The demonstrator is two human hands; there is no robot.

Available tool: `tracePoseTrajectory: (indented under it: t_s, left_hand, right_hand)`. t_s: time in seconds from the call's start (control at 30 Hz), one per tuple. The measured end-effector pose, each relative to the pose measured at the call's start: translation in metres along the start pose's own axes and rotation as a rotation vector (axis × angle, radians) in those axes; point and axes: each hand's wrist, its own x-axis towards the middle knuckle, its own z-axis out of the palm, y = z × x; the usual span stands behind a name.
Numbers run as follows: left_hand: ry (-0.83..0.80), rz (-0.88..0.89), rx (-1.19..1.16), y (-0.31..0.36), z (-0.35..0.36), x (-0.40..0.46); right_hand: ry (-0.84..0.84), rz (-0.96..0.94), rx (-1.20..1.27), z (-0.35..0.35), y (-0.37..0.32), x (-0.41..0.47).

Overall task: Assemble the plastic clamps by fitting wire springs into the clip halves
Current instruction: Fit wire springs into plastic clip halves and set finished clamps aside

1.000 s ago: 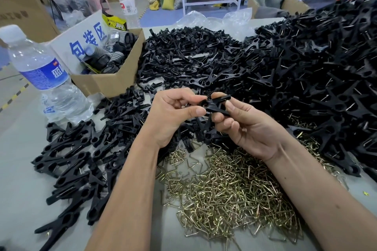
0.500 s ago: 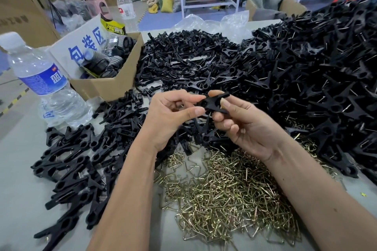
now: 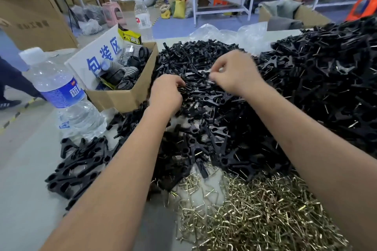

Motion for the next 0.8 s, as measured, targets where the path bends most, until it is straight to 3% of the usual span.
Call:
tracePoseTrajectory:
  t_s: [0.07,0.17,0.27,0.47,0.67,0.8]
  left_hand:
    - [-0.088,0.074,0.154,0.005,0.005,0.010]
    - [-0.096,0.159,0.250,0.004,0.012,0.018]
    - [-0.081,0.081,0.235,-0.004,0.012,0.027]
    - [0.047,-0.059,0.170,-0.021,0.018,0.033]
    - [0.119,-0.237,-0.187,-0.016,0.011,0.026]
    - [0.106,-0.317,-0.593,-0.004,0.003,-0.001]
  right_hand:
    - [-0.171,-0.049,-0.170,0.030,-0.007,0.019]
    - [-0.341,-0.142,-0.397,0.063,-0.005,0.044]
    - [-0.490,-0.199,-0.471,0.078,-0.003,0.056]
    - [-0.438,-0.158,-0.308,0.084,0.006,0.058]
    - [-0.223,-0.117,-0.097,0.058,0.011,0.043]
    - [-0.151,-0.109,-0.011,0.031,0.007,0.016]
